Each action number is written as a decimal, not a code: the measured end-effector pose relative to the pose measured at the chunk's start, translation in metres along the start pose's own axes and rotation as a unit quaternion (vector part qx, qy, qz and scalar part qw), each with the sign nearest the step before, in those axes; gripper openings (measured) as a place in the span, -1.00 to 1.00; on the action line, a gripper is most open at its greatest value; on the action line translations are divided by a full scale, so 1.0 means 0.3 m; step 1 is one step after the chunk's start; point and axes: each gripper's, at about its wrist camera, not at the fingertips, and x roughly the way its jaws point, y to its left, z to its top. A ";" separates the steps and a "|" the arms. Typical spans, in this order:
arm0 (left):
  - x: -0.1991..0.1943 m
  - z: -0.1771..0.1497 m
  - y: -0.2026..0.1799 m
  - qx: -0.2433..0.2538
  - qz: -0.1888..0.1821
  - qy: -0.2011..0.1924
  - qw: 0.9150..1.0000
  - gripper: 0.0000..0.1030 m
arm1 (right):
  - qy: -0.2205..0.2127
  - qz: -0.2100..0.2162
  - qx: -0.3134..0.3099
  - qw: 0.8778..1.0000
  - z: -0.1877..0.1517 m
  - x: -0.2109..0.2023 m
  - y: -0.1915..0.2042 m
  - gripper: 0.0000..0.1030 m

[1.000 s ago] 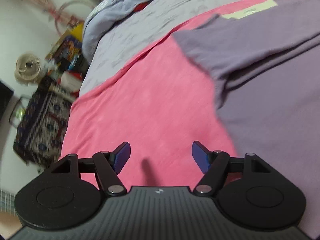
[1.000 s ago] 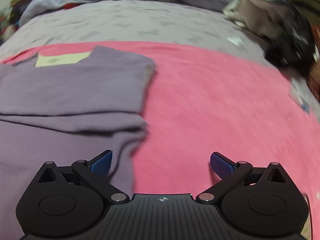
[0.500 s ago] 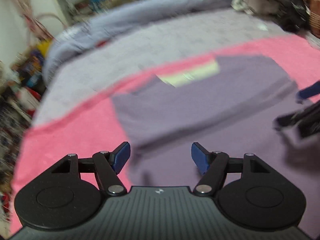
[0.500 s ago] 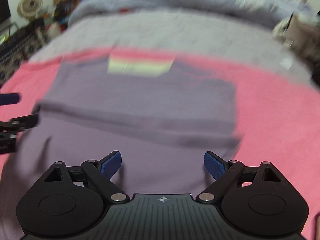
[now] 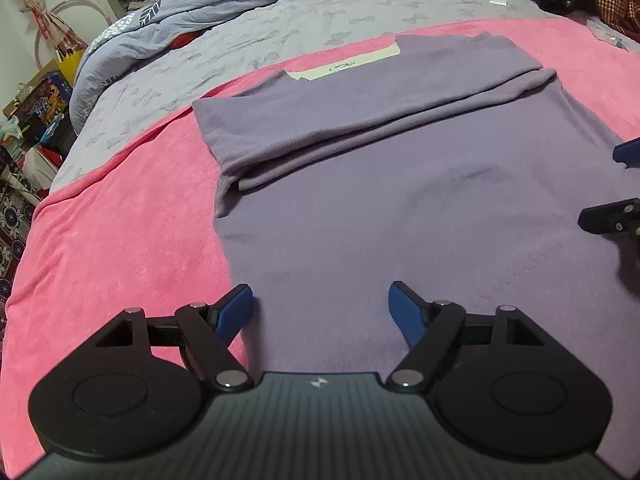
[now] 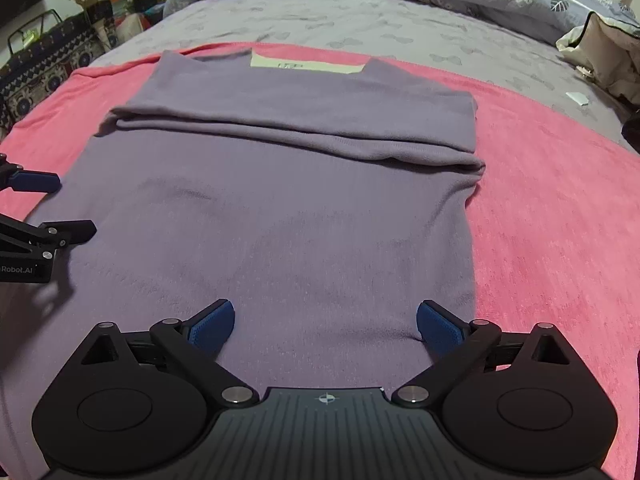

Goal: Fold clothes

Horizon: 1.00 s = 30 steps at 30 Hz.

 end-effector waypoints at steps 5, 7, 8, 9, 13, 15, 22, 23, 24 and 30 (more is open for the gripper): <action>-0.015 -0.017 -0.010 -0.009 0.006 -0.005 1.000 0.48 | -0.003 -0.002 0.002 1.000 -0.011 -0.008 0.003 0.93; -0.018 -0.020 -0.008 -0.012 0.006 -0.003 1.000 0.48 | -0.004 -0.004 0.002 1.000 -0.016 -0.010 0.006 0.93; -0.020 -0.022 -0.007 -0.014 0.005 -0.002 1.000 0.48 | -0.002 -0.005 0.002 1.000 -0.018 -0.012 0.006 0.93; -0.023 -0.025 -0.004 -0.015 0.004 0.001 1.000 0.48 | -0.001 -0.006 0.003 1.000 -0.020 -0.014 0.007 0.94; -0.049 -0.051 0.015 -0.020 -0.005 0.022 1.000 0.49 | 0.019 -0.003 0.022 1.000 -0.042 -0.034 -0.011 1.00; -0.066 -0.064 0.033 -0.032 -0.015 0.036 0.999 0.49 | 0.031 0.000 0.018 0.999 -0.052 -0.049 -0.015 1.00; -0.110 -0.103 0.094 -0.051 -0.045 0.114 0.991 0.63 | 0.098 0.009 -0.001 0.995 -0.035 -0.069 -0.019 1.00; -0.126 -0.111 0.103 -0.045 -0.042 0.118 0.991 0.63 | 0.111 0.008 -0.005 0.994 -0.027 -0.068 -0.016 1.00; -0.142 -0.118 0.114 -0.039 -0.037 0.121 0.991 0.62 | 0.126 0.007 -0.008 0.992 -0.019 -0.068 -0.015 1.00; -0.221 -0.133 0.207 -0.037 -0.010 0.121 0.992 0.60 | 0.194 0.011 0.012 0.981 0.032 -0.089 -0.030 0.96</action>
